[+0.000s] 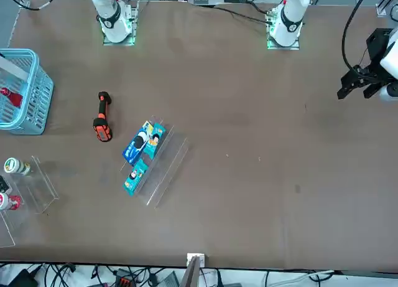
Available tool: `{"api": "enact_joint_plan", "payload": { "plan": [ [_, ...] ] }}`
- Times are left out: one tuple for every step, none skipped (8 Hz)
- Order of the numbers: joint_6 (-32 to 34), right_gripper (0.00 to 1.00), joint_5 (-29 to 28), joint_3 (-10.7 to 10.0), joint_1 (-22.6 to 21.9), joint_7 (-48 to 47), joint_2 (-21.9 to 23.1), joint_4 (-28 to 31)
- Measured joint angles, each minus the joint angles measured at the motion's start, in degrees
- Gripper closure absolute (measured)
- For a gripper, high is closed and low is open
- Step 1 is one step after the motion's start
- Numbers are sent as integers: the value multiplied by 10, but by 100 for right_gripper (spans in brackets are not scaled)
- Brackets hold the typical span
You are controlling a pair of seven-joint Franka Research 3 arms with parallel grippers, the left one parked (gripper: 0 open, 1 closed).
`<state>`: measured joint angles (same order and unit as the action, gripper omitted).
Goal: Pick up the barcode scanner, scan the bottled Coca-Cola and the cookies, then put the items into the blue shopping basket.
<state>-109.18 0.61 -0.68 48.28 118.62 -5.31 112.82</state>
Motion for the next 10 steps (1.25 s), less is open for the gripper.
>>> {"api": "enact_joint_plan", "payload": {
  "plan": [
    [-13, 61, -6, 0, 0, 5, -18, 1],
    [-24, 61, -11, 0, 0, 9, -34, 1],
    [-30, 60, -13, 0, 1, 10, -47, 1],
    [-34, 60, -15, 0, 1, 11, -57, 1],
    [-40, 60, -18, 0, 1, 12, -64, 1],
    [-45, 59, -21, 0, 1, 13, -68, 1],
    [-47, 57, -22, 0, 1, 13, -71, 1],
    [-48, 54, -23, 0, 1, 13, -74, 1],
    [-49, 47, -24, 0, 2, 13, -75, 1],
    [-49, 28, -26, 0, 2, 13, -75, 1]
  ]
}}
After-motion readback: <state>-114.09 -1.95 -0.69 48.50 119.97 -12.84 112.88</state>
